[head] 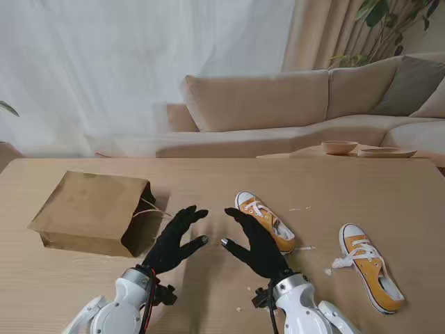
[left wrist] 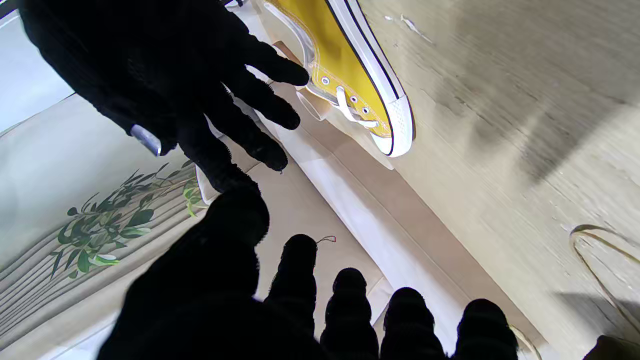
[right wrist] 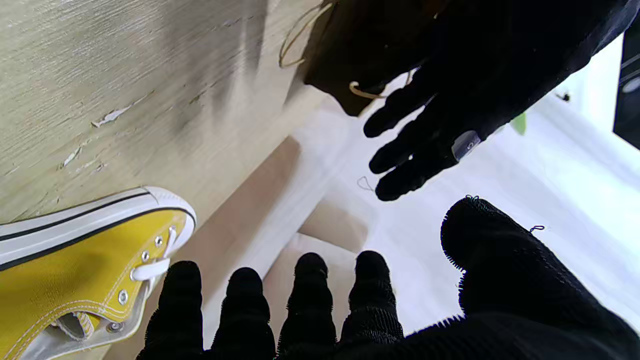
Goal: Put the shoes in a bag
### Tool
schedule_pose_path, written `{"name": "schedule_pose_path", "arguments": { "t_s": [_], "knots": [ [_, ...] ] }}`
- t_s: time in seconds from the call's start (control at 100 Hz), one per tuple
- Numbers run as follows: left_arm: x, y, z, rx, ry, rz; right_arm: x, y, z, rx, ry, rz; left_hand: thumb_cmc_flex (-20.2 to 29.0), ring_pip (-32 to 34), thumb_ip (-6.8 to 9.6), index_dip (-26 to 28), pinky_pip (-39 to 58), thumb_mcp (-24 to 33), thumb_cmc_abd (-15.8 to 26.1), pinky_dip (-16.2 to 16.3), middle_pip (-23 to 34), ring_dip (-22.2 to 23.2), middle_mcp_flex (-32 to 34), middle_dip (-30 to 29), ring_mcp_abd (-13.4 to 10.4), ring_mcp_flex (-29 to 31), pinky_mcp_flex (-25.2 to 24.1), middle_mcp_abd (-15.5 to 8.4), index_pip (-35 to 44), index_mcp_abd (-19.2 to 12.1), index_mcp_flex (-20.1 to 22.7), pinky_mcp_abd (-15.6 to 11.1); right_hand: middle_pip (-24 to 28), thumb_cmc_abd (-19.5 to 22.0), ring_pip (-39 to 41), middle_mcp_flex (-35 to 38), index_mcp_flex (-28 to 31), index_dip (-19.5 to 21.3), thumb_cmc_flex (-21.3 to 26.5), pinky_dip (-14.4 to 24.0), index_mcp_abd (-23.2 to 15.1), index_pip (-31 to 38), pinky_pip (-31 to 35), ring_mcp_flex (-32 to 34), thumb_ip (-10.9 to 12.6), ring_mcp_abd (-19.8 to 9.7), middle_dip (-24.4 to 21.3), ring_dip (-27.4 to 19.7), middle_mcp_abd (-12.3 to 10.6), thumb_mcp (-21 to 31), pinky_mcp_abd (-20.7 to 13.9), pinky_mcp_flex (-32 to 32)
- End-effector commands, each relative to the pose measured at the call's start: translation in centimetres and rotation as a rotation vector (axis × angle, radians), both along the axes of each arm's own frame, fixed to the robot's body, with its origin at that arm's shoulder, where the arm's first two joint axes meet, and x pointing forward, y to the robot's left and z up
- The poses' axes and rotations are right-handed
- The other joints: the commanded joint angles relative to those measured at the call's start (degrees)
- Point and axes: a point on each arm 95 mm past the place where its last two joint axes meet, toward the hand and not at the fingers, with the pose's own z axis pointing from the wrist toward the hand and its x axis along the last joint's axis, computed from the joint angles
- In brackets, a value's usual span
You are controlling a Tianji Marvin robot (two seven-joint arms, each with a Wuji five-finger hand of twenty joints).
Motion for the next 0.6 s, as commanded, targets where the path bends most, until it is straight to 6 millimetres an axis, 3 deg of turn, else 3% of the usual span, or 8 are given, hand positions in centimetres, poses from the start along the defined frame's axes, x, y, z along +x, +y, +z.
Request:
{"name": "schedule_pose_path", "arguments": {
  "t_s": [0.0,0.37,0.43,0.49,0.53,0.59],
  "knots": [
    [-0.2,-0.1,-0.1,-0.001,0.009,-0.01,-0.3,0.5,0.0,0.012,0.006,0.012,1.62,-0.54,0.8,0.33,-0.75,0.49,-0.66,0.63,0.53,0.88,-0.53,0.58,-0.93,-1.01,-0.02,-0.84,-0.19,-1.4,1.18,-0.81,-1.39,2.19,-0.9,-0.84,-1.62,1.02,0.0,1.19,-2.82,-1.01,-1.37,-1.01,2.14,-2.49,-0.42,0.54,-2.19,-1.38,-1.55,-0.87],
    [-0.4,0.2,0.1,-0.008,0.0,-0.014,-0.5,0.4,0.1,0.0,-0.002,-0.003,1.99,-0.53,0.79,0.53,-0.87,0.94,-0.92,0.86,1.23,1.14,-0.18,0.98,-0.74,-0.99,-0.03,-0.36,0.19,-1.1,1.79,-0.77,0.49,1.24,0.42,-0.53,-0.71,1.54,1.95,1.84,-2.3,-0.72,-0.95,-0.57,2.8,-2.33,0.55,1.31,-1.81,-1.07,-1.14,0.06],
    [-0.4,0.3,0.2,-0.01,-0.001,-0.014,-0.6,0.3,0.4,-0.019,-0.006,-0.028,2.15,-0.49,0.77,0.61,-0.88,1.06,-1.0,0.88,1.46,1.25,-0.14,1.12,-0.75,-0.98,-0.04,-0.26,0.32,-1.02,1.95,-0.76,3.29,0.13,2.22,-0.42,0.81,1.83,5.55,2.32,-1.73,-0.13,-0.41,-0.06,4.66,-2.25,1.88,1.76,-1.41,0.51,-0.66,1.41],
    [-0.5,0.4,0.3,-0.012,-0.007,-0.015,-0.6,-0.1,1.0,-0.044,-0.014,-0.066,2.28,-0.46,0.75,0.67,-0.88,1.16,-1.04,0.9,1.64,1.34,-0.08,1.22,-0.68,-0.97,-0.03,-0.18,0.43,-0.86,2.13,-0.75,5.3,-1.56,3.88,-0.43,1.87,2.04,7.54,2.78,-1.12,0.62,0.09,0.2,8.82,-2.17,2.66,1.58,-1.01,4.84,-0.5,2.54],
    [-0.5,0.5,0.4,-0.013,-0.012,-0.016,-0.5,-0.4,1.3,-0.059,-0.024,-0.096,2.38,-0.45,0.75,0.7,-0.87,1.23,-1.12,0.93,1.72,1.4,-0.07,1.27,-0.62,-0.98,-0.02,-0.05,0.48,-0.8,2.22,-0.73,6.76,-3.06,4.99,-0.42,3.24,1.96,6.79,3.07,-1.0,1.34,0.42,0.39,11.25,-2.16,3.21,1.4,-0.89,10.25,-0.41,3.29],
    [-0.6,0.6,0.5,-0.016,-0.015,-0.017,-0.4,-1.0,2.0,-0.097,-0.026,-0.133,2.37,-0.42,0.73,0.72,-0.87,1.28,-1.13,0.96,1.85,1.5,-0.03,1.33,-0.64,-0.96,-0.04,-0.11,0.51,-0.87,2.26,-0.69,7.78,-4.21,6.32,-0.45,3.93,1.41,5.06,3.47,-0.72,1.76,1.04,0.63,12.06,-2.03,3.53,1.28,-0.72,16.71,-0.31,4.2]
  ]
}}
